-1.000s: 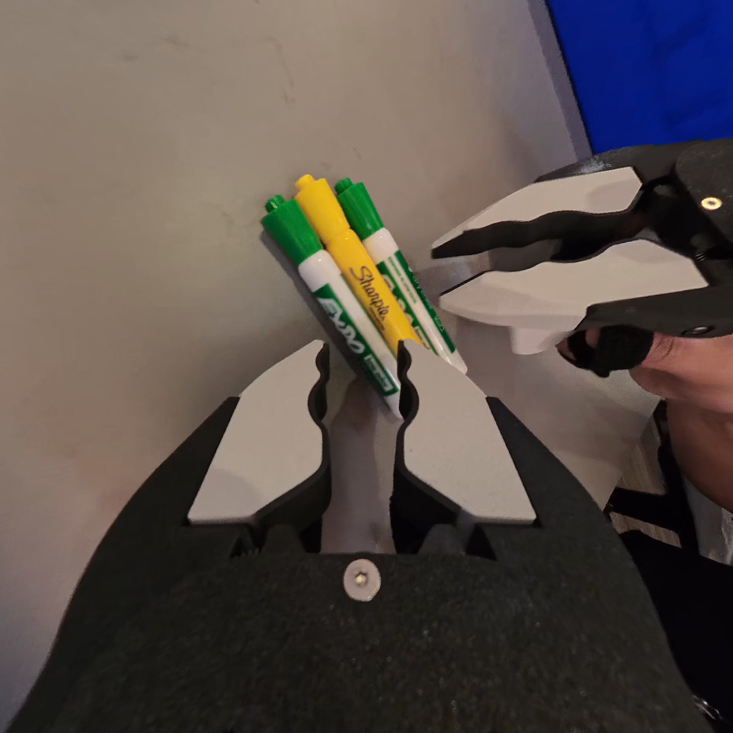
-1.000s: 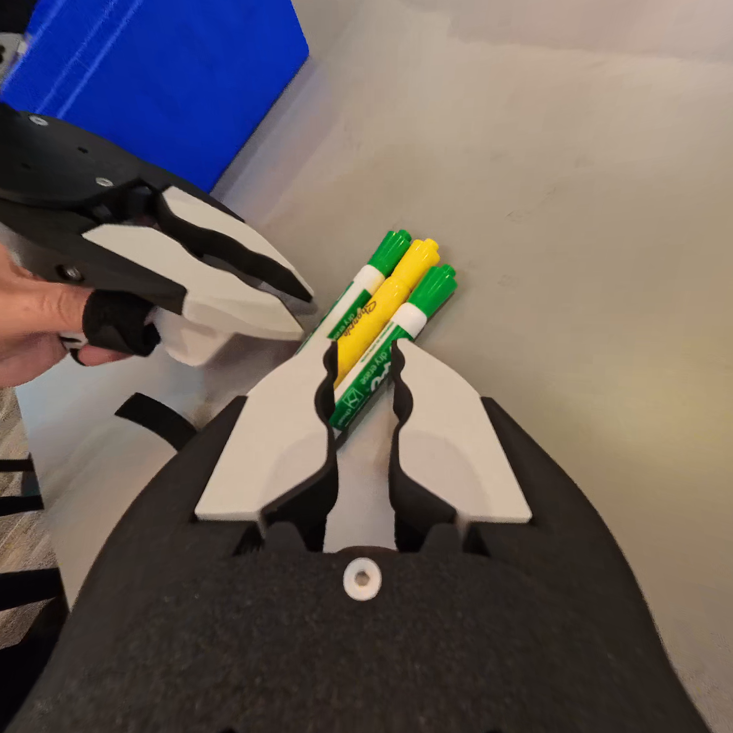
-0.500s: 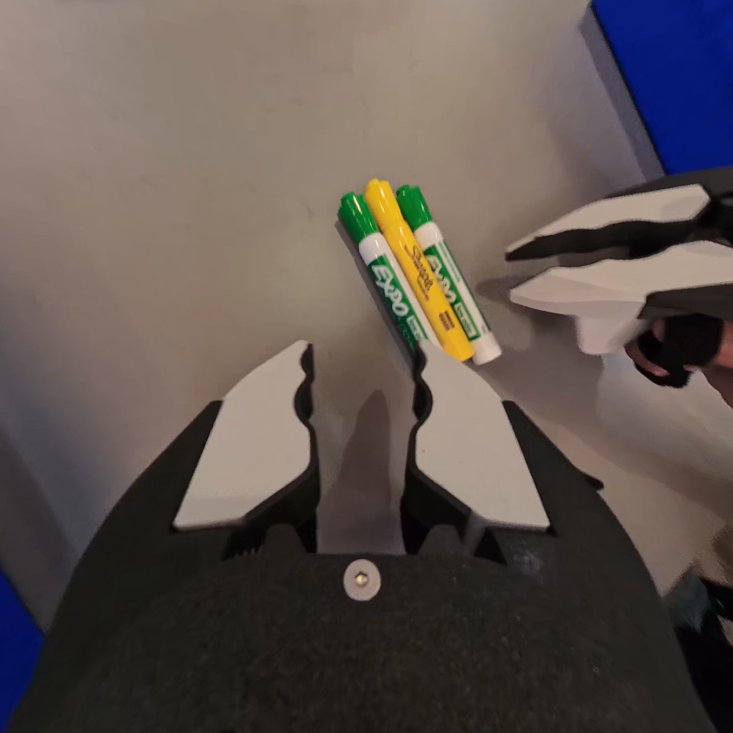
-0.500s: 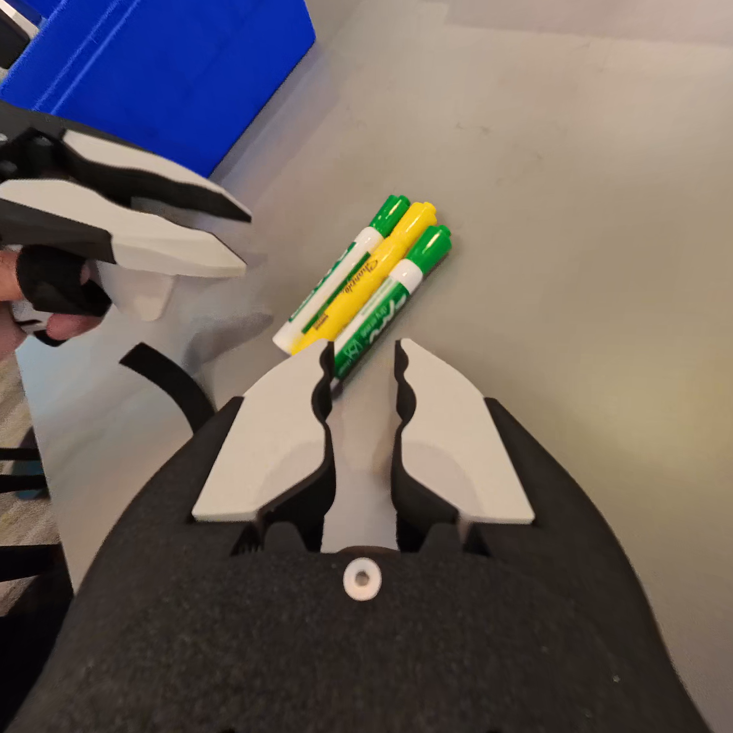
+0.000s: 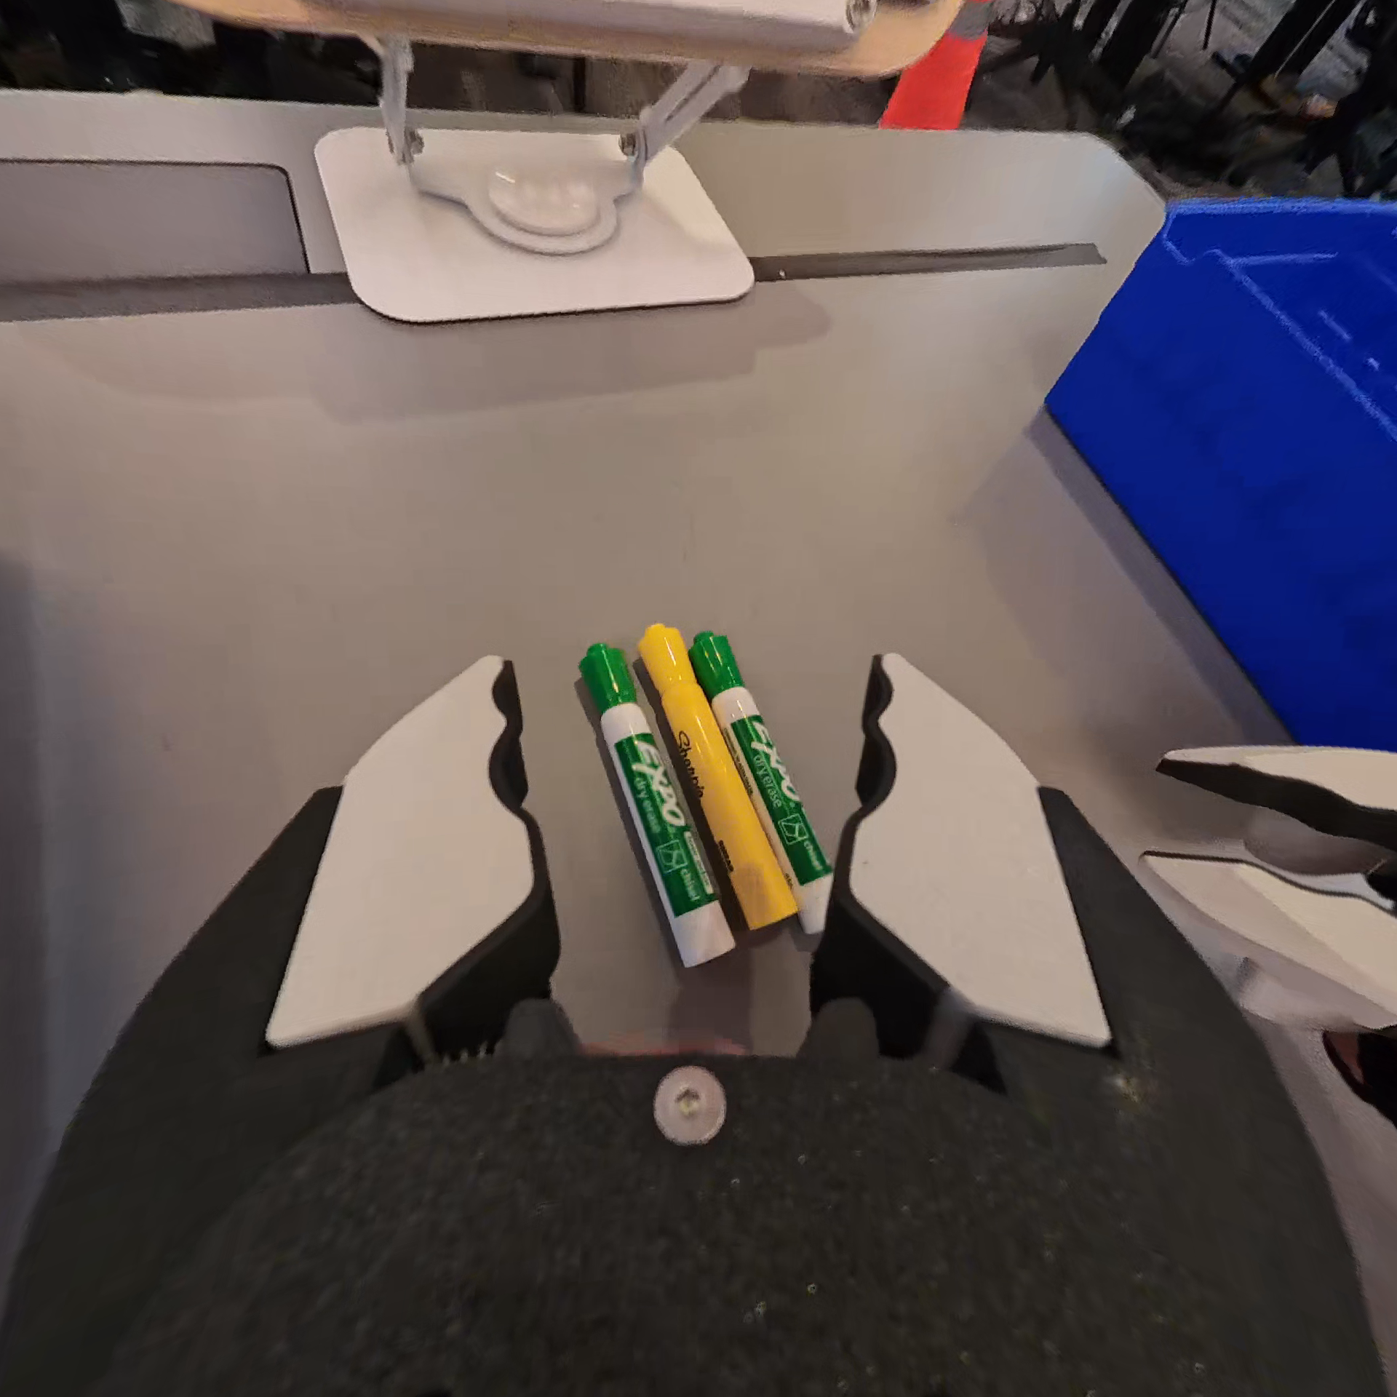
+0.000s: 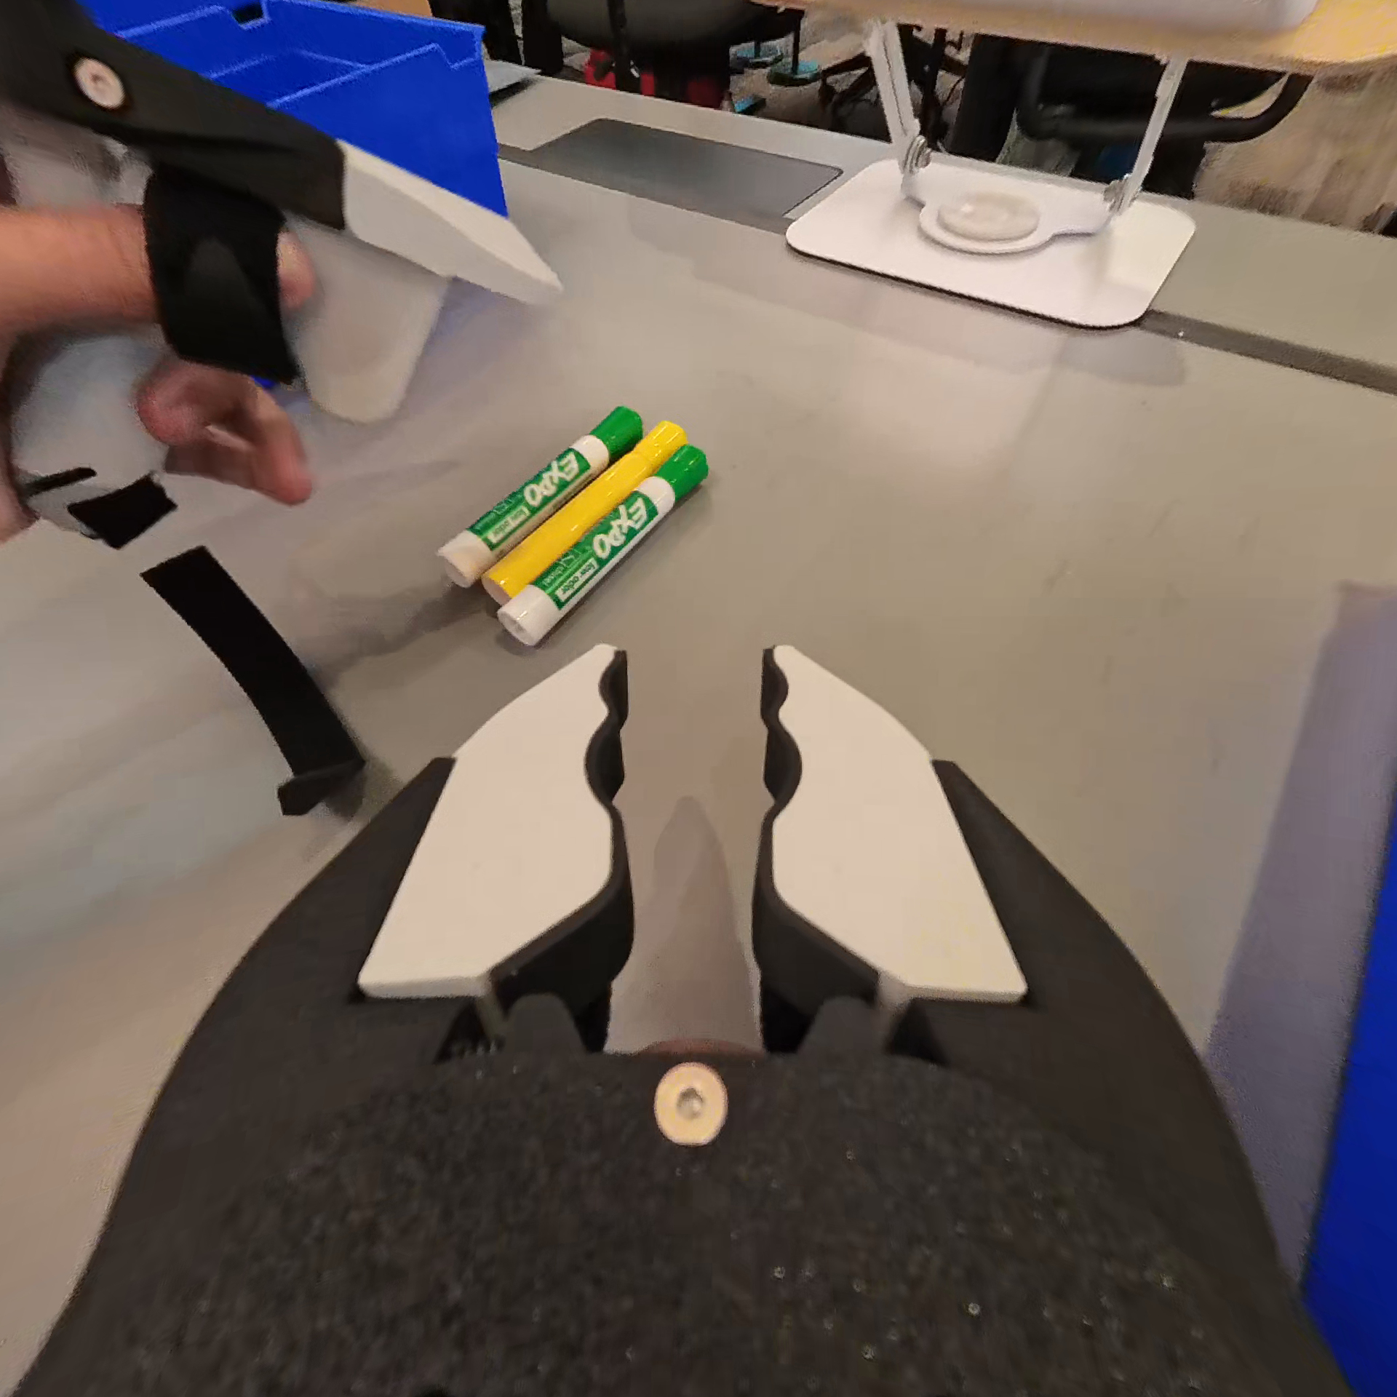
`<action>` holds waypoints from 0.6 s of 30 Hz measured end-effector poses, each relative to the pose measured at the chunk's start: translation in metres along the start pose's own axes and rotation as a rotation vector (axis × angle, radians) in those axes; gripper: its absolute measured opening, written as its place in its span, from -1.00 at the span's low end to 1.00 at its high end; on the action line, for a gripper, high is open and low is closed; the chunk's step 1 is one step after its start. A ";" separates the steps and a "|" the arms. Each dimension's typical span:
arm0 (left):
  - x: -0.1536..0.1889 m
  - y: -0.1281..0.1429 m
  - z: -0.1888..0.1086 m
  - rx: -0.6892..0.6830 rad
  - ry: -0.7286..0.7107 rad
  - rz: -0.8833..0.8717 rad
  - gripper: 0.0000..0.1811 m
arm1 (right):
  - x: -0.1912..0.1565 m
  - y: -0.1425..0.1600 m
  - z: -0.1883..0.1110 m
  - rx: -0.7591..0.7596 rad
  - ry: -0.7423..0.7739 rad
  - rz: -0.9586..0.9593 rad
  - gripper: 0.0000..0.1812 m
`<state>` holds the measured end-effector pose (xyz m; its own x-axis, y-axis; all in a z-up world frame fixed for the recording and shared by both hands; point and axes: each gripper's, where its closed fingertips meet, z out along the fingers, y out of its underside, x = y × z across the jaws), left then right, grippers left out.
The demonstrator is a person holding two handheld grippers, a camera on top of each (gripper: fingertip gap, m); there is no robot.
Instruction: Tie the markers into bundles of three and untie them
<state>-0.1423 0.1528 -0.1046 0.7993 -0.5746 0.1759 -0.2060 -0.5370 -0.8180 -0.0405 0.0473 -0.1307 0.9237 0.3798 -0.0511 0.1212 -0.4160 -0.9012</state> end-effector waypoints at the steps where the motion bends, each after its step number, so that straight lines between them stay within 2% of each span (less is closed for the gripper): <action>1: 0.000 0.004 0.001 -0.042 -0.008 0.002 -0.02 | -0.001 0.001 -0.001 -0.002 -0.009 0.008 -0.63; 2: 0.001 0.011 0.002 -0.096 -0.003 0.000 -0.05 | -0.001 0.002 -0.001 -0.001 -0.017 0.019 -0.63; 4: 0.001 0.030 0.003 -0.221 0.026 0.026 -0.25 | 0.000 0.003 -0.001 -0.003 -0.036 0.036 -0.63; 8: -0.008 0.064 0.009 -0.413 0.065 0.002 -0.40 | 0.004 0.001 -0.003 0.005 -0.041 0.057 -0.63; 15: -0.012 0.081 0.024 -0.549 0.064 -0.023 -0.44 | 0.005 0.002 -0.004 0.002 -0.048 0.069 -0.63; 18: -0.012 0.081 0.030 -0.575 0.060 -0.023 -0.52 | 0.006 0.002 -0.004 0.001 -0.050 0.071 -0.63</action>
<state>-0.1513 0.1345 -0.1896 0.7773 -0.5836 0.2350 -0.4757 -0.7896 -0.3875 -0.0335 0.0451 -0.1306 0.9104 0.3907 -0.1360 0.0559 -0.4420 -0.8953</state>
